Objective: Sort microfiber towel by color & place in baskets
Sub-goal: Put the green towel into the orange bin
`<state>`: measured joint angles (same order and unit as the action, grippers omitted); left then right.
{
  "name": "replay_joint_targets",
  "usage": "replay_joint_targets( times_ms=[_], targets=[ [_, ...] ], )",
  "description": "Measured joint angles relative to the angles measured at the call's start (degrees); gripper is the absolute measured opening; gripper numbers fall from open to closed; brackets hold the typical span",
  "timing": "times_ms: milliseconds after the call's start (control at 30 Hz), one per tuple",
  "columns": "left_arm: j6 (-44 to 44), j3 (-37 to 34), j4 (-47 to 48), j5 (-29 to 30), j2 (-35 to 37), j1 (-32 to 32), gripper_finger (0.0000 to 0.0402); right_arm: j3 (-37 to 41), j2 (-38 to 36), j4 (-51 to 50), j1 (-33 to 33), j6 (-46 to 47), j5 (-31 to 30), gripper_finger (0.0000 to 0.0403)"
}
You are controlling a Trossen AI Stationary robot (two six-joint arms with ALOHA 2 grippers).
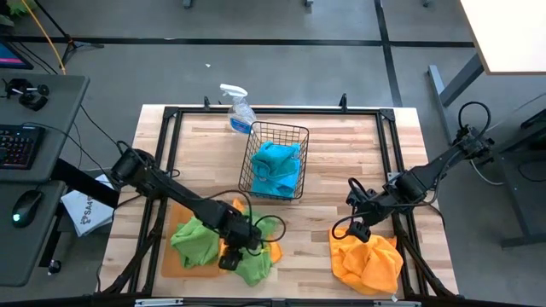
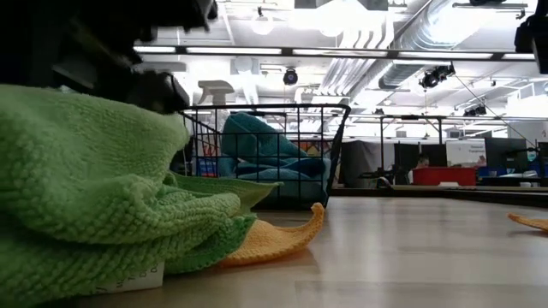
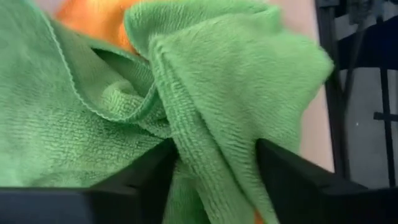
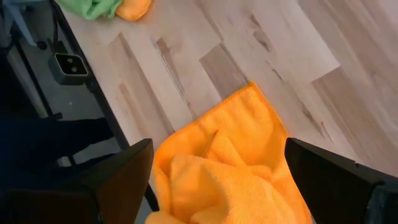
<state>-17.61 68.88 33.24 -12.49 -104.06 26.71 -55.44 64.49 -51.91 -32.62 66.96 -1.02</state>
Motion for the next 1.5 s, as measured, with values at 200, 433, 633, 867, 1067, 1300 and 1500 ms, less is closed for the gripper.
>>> replay_joint_targets(
  times_ms=[200,433,633,867,1067,1300,1500],
  targets=[
    [1.3,0.0,0.3,-3.4,9.0,-1.0,0.002,0.0,0.0,-0.8,0.0,-1.0,-1.9,0.036],
    [-0.1,0.0,2.1,-5.5,25.6,-4.7,0.0003,0.0,0.0,-0.7,0.6,0.8,-3.7,0.036],
    [-2.1,0.1,5.6,2.7,35.7,-5.6,0.0002,0.0,0.0,-0.6,1.7,3.5,-5.9,0.036],
    [3.4,-1.3,6.3,4.5,29.4,-2.4,0.0024,0.0,0.0,-0.1,3.0,5.1,-6.5,0.036],
    [12.0,-1.5,4.5,4.5,20.4,0.5,0.01,0.0,0.0,-0.4,3.0,5.0,-6.4,0.036],
    [16.8,-1.5,-1.8,4.2,12.5,3.8,0.0203,0.0,0.0,-2.9,3.0,8.0,-7.0,0.036],
    [16.2,-1.4,-5.4,5.1,6.3,5.7,0.0252,0.0,0.0,-3.6,3.0,6.4,-8.1,0.036]
  ],
)
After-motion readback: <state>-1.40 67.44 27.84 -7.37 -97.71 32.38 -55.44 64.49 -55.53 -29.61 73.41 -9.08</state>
